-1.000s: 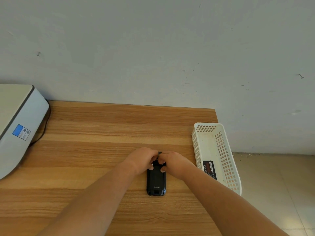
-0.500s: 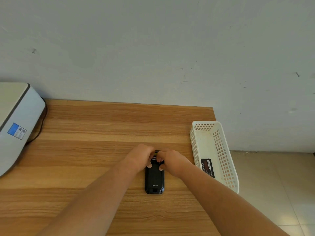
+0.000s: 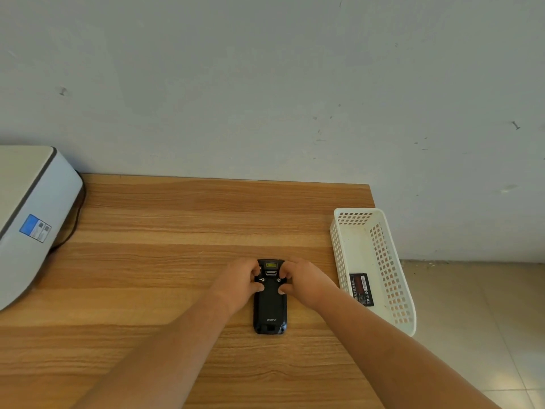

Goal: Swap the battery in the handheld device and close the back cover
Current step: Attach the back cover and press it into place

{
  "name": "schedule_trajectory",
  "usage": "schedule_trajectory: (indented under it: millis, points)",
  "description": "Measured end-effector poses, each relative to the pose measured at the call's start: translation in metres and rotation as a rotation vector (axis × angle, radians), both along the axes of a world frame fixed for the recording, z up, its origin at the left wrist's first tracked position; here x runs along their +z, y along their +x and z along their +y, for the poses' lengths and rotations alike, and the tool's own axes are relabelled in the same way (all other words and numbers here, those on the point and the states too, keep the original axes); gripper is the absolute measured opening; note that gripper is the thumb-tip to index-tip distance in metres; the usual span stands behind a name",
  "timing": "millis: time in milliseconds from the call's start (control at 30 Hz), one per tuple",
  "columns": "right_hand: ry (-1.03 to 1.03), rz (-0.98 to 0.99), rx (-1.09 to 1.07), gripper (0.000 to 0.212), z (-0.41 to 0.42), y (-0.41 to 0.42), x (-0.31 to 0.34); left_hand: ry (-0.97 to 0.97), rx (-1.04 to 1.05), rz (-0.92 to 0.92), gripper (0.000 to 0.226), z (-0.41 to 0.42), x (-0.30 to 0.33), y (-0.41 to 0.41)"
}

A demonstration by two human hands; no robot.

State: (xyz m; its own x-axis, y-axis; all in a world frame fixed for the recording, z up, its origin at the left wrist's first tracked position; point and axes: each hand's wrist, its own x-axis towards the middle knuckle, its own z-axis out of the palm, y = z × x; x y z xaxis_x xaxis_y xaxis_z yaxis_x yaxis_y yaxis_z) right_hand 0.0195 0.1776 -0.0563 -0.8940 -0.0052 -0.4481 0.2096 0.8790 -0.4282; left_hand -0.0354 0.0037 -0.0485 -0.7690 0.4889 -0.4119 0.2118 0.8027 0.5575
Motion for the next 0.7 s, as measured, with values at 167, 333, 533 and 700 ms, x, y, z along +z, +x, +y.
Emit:
schedule_trajectory:
  millis: [167, 333, 533, 700]
  points:
    - [0.056, -0.052, 0.087, 0.031, 0.001, -0.007, 0.005, -0.079, 0.006, 0.017, 0.041, 0.005, 0.001, 0.006]
    - [0.174, -0.115, 0.195, 0.029, -0.003, -0.020, 0.013, -0.134, 0.028, -0.015, 0.039, 0.017, 0.004, 0.006]
    - [0.149, -0.144, 0.161, 0.029, -0.005, -0.024, 0.012, -0.183, 0.070, -0.048, 0.044, 0.022, 0.001, 0.005]
    - [0.052, -0.126, 0.056, 0.031, -0.003, -0.018, 0.009, -0.181, 0.080, -0.067, 0.045, 0.021, -0.001, 0.003]
